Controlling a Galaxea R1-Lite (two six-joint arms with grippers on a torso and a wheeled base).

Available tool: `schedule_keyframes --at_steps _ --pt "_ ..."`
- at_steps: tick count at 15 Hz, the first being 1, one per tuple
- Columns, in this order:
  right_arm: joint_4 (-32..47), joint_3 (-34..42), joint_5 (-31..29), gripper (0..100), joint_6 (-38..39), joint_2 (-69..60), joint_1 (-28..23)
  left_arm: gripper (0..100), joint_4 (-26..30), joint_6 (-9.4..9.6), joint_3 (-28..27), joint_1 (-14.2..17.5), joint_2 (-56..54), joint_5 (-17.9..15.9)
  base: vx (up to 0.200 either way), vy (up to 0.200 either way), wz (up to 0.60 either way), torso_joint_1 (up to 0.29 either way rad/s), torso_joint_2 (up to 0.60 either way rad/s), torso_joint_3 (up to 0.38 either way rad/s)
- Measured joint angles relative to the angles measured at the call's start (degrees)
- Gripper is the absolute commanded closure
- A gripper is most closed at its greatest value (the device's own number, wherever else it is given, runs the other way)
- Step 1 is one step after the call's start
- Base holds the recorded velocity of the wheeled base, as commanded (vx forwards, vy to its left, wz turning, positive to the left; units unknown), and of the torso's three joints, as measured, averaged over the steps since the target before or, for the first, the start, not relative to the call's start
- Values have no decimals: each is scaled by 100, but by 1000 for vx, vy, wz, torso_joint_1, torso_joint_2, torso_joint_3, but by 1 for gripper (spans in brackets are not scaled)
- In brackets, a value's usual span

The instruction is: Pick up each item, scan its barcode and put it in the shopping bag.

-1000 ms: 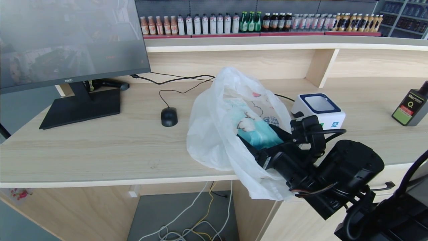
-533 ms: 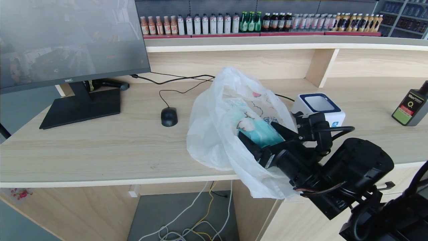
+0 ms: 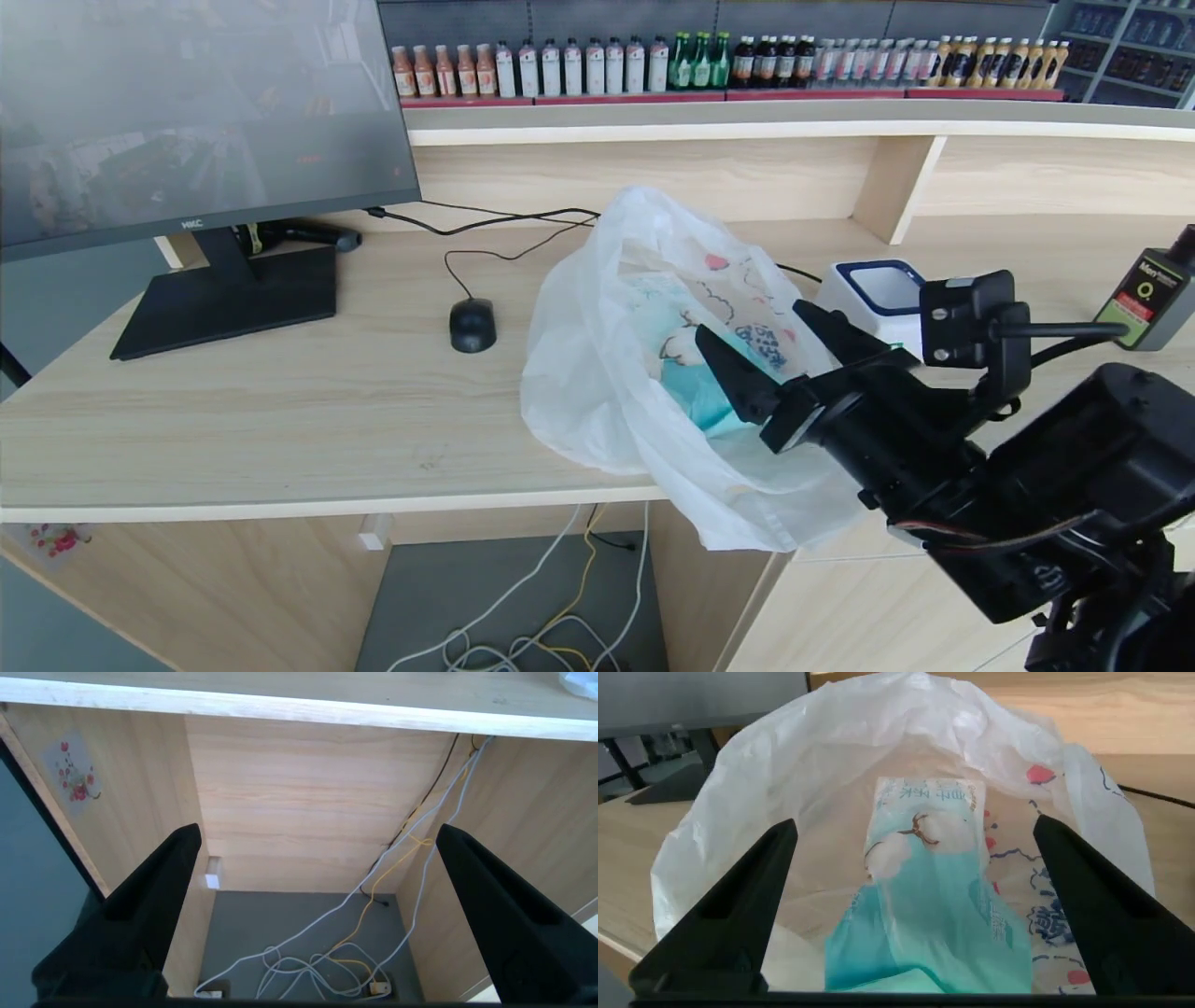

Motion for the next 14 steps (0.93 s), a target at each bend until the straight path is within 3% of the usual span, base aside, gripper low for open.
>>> schedule_keyframes --at_steps 8,11,14 --pt "49 37 11 0 -50 -623 13 0 0 6 0 -5 0 0 0 0 0 0 0 0" --pt "46 20 13 0 -48 -635 13 0 2 -24 0 -5 0 0 -200 0 0 14 4 -1" --pt "44 50 13 0 -48 -651 20 0 0 11 0 -5 0 0 0 0 0 0 0 0"
